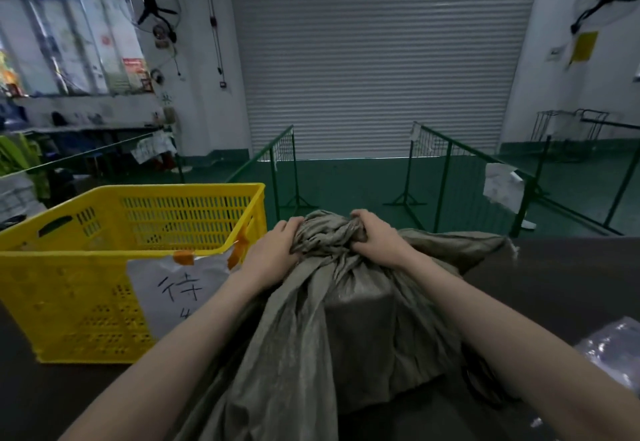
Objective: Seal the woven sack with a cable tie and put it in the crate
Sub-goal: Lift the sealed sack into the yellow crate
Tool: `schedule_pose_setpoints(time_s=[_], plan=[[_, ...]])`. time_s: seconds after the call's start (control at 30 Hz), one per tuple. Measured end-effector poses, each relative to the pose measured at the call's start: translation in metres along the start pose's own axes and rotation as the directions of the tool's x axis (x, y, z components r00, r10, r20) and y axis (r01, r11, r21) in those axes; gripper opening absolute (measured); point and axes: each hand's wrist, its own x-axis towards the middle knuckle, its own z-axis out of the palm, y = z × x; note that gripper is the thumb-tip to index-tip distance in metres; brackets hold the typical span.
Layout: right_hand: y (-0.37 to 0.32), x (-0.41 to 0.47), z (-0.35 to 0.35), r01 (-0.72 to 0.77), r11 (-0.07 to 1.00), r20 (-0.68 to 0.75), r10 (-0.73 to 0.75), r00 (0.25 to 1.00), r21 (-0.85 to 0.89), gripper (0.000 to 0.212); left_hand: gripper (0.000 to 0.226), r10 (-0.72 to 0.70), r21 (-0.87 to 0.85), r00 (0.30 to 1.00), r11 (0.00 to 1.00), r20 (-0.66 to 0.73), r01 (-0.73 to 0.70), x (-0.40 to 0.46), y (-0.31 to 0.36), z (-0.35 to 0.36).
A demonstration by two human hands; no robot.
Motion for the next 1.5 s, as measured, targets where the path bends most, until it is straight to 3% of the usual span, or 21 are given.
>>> schedule_pose_setpoints(time_s=[0.13,0.2,0.3,0.4,0.5,0.7,0.93,1.1,1.23,1.4,1.5], plan=[[0.025,0.0,-0.02,-0.228,0.96,0.162,0.253,0.954,-0.16,0.089,0.066,0.035,0.016,0.999,0.999,0.003,-0.035,0.007,0.011,-0.01],[0.038,-0.001,-0.022,-0.287,0.956,0.268,0.291,0.918,-0.053,0.105,0.073,0.015,-0.031,0.998,0.999,0.056,-0.014,0.013,0.019,-0.014],[0.045,-0.007,-0.019,-0.287,0.928,0.339,0.198,0.92,0.236,0.087,0.072,-0.025,-0.072,0.978,0.997,0.209,0.041,0.021,0.029,-0.015],[0.041,-0.013,-0.016,-0.243,0.928,0.281,0.162,0.946,0.284,0.06,0.047,-0.034,-0.083,0.956,0.995,0.293,0.061,0.021,0.036,-0.015],[0.037,-0.013,-0.018,-0.177,0.94,0.214,0.116,0.97,0.29,0.048,0.037,-0.027,-0.084,0.952,0.995,0.305,0.055,0.019,0.038,-0.015],[0.016,-0.011,-0.03,0.001,0.993,-0.018,0.001,1.0,0.116,0.032,0.044,-0.026,-0.091,0.983,0.995,0.183,0.043,0.005,0.04,-0.018],[-0.016,-0.002,-0.066,0.186,0.982,-0.216,-0.189,0.958,-0.032,0.015,0.046,-0.074,-0.227,0.997,0.971,0.033,0.079,-0.008,0.053,-0.029],[-0.053,0.011,-0.108,0.305,0.945,-0.411,-0.325,0.852,-0.115,0.02,0.045,-0.063,-0.268,0.982,0.963,-0.177,0.013,0.0,0.066,-0.06],[-0.093,0.011,-0.15,0.381,0.907,-0.599,-0.409,0.688,-0.18,0.033,0.049,-0.007,-0.216,0.953,0.975,-0.302,-0.061,0.016,0.069,-0.106],[-0.15,0.027,-0.194,0.497,0.784,-0.577,-0.615,0.537,-0.373,0.029,0.05,0.098,-0.154,0.92,0.974,-0.38,-0.167,0.024,0.061,-0.159],[-0.202,0.036,-0.21,0.562,0.696,-0.556,-0.708,0.435,-0.447,0.03,0.045,0.147,-0.135,0.851,0.96,-0.504,-0.246,0.019,0.046,-0.189]])
